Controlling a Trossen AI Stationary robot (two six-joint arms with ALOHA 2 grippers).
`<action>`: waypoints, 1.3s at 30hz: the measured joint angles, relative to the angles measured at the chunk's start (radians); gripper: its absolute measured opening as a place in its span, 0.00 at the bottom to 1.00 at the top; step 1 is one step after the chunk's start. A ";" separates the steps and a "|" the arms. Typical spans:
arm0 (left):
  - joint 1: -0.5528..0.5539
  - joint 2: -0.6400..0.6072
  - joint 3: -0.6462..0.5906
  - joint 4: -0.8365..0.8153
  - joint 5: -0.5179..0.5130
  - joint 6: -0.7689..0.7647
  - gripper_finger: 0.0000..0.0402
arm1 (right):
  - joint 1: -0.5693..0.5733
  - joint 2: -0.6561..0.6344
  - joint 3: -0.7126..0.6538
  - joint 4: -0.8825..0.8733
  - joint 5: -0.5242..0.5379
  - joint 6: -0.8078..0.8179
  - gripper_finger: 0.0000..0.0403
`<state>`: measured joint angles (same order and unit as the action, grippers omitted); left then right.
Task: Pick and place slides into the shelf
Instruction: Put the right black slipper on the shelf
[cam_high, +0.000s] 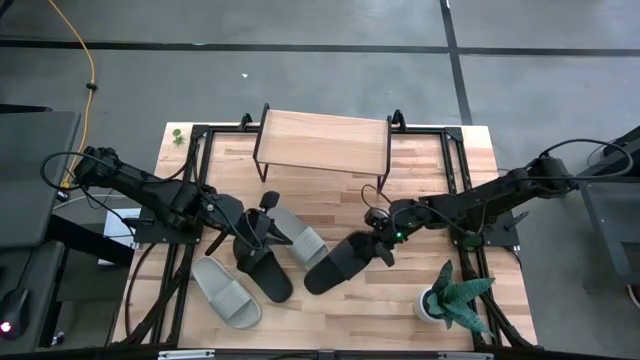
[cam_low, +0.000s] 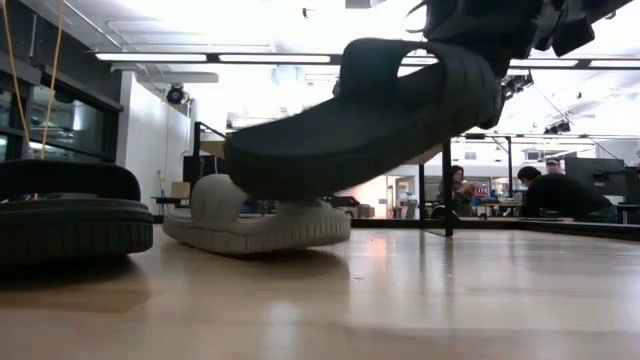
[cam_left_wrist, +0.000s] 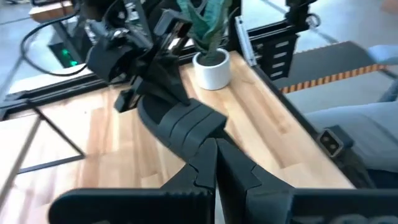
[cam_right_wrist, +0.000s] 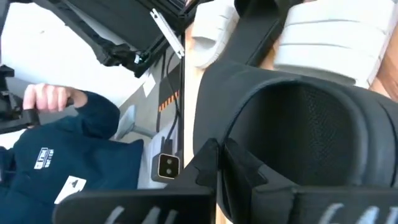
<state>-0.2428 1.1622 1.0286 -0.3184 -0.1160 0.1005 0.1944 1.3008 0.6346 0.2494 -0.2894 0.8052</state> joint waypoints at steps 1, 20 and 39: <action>0.000 0.000 0.000 -0.002 -0.014 0.006 0.00 | -0.001 -0.001 0.001 0.004 0.001 -0.002 0.00; -0.103 0.180 -0.001 0.012 -0.448 0.350 0.00 | -0.014 0.035 0.395 -0.431 0.076 -0.202 0.00; -0.327 0.262 0.001 0.146 -0.980 0.705 0.00 | -0.120 0.053 0.394 -0.384 -0.027 -0.201 0.00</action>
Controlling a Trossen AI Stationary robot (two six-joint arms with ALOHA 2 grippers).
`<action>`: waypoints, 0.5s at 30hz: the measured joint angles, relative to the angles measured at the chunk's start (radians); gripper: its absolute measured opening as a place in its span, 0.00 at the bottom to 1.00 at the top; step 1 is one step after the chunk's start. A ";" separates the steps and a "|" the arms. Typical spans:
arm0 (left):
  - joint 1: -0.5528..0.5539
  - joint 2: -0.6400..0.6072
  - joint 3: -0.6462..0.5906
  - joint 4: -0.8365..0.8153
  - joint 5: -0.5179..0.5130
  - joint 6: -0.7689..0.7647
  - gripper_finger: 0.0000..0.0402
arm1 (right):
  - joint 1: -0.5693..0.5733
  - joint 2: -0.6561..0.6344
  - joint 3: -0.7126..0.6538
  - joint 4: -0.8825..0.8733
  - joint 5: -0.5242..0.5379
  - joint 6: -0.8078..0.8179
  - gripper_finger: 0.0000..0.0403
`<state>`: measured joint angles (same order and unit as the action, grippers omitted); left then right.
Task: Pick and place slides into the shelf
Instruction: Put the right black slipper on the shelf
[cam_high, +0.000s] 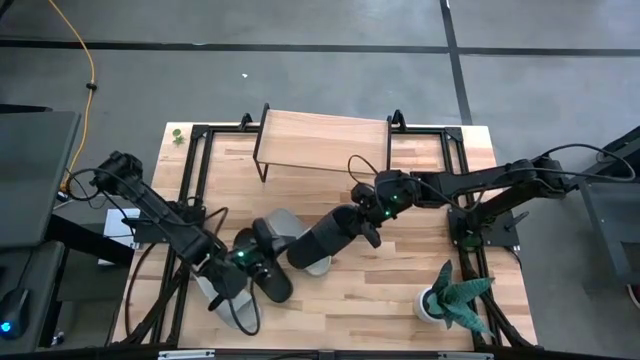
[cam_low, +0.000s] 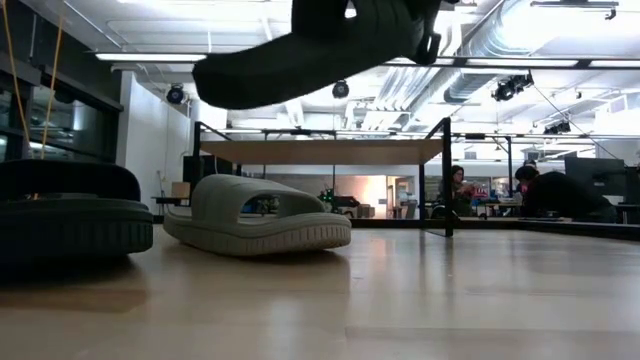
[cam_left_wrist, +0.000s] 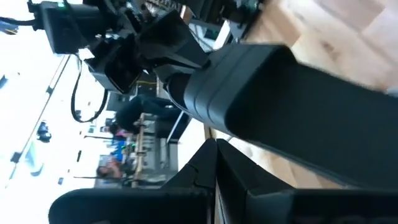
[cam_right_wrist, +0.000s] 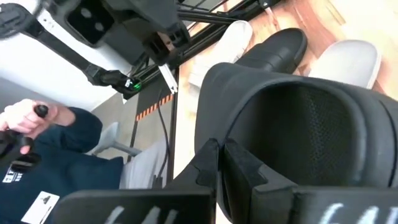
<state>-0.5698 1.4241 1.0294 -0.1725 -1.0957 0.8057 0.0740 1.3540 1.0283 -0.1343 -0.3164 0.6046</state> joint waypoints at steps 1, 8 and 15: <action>0.000 0.009 0.000 0.001 -0.011 0.011 0.00 | -0.003 0.000 0.000 0.002 -0.006 0.000 0.00; 0.000 0.081 0.000 0.081 -0.077 0.129 0.10 | -0.005 0.001 0.000 0.045 -0.029 -0.005 0.00; 0.000 0.102 0.000 0.234 -0.092 0.266 0.34 | -0.008 0.001 0.001 0.058 -0.035 -0.011 0.00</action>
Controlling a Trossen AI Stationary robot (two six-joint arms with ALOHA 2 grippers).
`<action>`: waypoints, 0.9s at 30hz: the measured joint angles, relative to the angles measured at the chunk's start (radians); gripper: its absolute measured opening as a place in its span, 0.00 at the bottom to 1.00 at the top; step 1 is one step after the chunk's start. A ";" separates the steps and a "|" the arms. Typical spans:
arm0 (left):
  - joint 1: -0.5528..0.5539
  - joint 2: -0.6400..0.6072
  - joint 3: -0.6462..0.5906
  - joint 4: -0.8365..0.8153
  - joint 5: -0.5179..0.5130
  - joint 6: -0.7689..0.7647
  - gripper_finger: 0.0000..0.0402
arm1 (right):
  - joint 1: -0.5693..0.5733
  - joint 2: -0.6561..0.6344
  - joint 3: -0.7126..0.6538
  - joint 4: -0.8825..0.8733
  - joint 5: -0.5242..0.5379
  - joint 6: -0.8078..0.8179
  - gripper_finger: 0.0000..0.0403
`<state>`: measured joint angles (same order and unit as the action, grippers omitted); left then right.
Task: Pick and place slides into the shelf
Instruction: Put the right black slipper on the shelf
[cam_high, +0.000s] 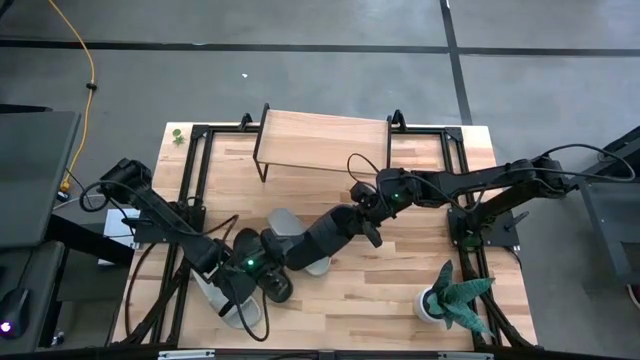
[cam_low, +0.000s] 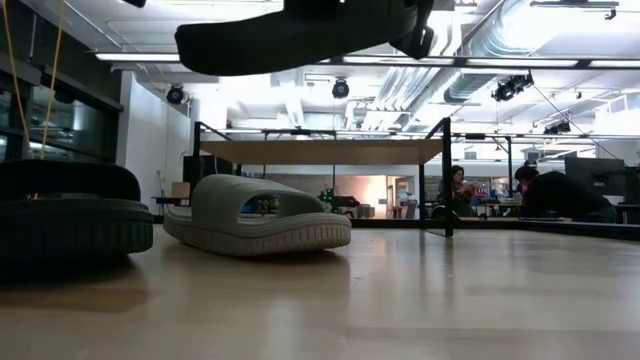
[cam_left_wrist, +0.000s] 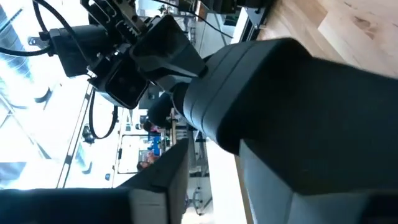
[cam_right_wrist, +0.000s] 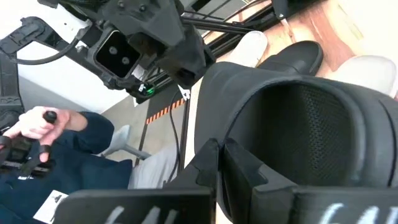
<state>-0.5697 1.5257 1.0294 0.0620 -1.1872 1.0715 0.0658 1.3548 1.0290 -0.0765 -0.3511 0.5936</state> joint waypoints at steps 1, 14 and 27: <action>0.000 0.000 0.000 0.010 0.003 0.008 0.37 | 0.000 0.000 0.000 0.003 0.000 0.000 0.00; 0.001 0.000 0.000 0.084 0.054 0.083 0.42 | 0.000 0.000 0.000 0.054 -0.001 0.000 0.00; 0.075 0.002 -0.001 0.107 0.145 0.100 0.37 | 0.013 0.023 0.000 0.102 -0.013 0.001 0.00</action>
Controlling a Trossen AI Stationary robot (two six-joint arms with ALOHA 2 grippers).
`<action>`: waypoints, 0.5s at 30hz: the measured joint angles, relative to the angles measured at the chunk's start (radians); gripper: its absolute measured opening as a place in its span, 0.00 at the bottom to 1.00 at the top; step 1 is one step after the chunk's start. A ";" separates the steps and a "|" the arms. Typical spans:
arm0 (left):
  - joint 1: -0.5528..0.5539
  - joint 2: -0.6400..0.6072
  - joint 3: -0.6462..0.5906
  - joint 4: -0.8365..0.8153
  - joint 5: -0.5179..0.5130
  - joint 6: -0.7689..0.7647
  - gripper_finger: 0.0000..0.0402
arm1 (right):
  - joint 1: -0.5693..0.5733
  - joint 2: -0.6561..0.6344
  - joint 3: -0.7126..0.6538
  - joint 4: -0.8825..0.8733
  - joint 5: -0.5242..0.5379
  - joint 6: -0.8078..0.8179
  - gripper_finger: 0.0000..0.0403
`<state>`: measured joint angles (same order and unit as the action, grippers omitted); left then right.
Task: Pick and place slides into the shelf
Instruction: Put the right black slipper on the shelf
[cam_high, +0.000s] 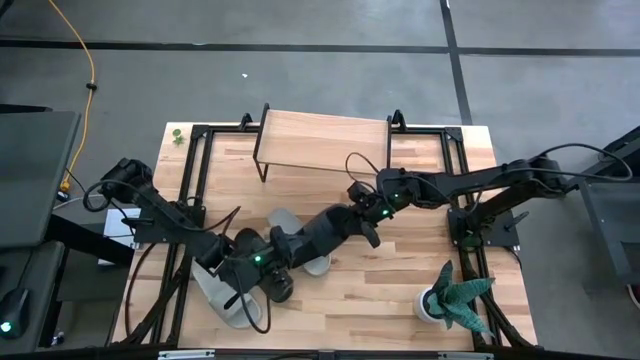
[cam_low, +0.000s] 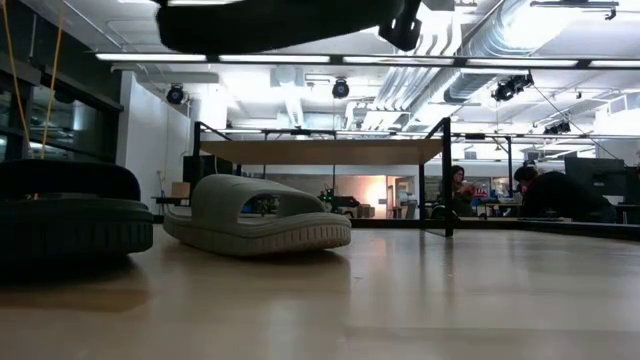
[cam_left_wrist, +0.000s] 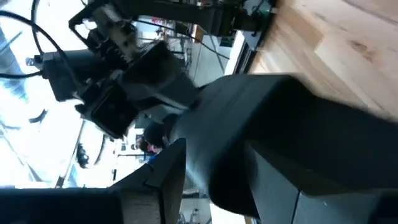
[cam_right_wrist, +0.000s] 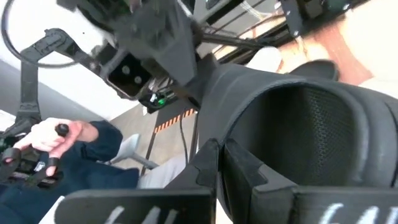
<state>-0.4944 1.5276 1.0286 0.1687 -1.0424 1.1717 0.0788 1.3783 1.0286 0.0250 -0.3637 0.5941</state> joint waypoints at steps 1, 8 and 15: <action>0.008 -0.002 0.000 0.004 0.007 0.000 0.37 | 0.000 0.006 0.000 0.001 -0.004 0.000 0.00; 0.051 -0.002 0.000 0.023 0.029 0.024 0.37 | 0.000 0.048 0.000 0.065 -0.038 0.008 0.00; 0.062 -0.002 0.000 0.021 0.045 0.006 0.37 | 0.000 0.056 0.000 0.075 -0.041 0.000 0.00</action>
<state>-0.4324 1.5261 1.0290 0.1902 -0.9977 1.1780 0.0791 1.4342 1.0286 0.0996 -0.4042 0.5938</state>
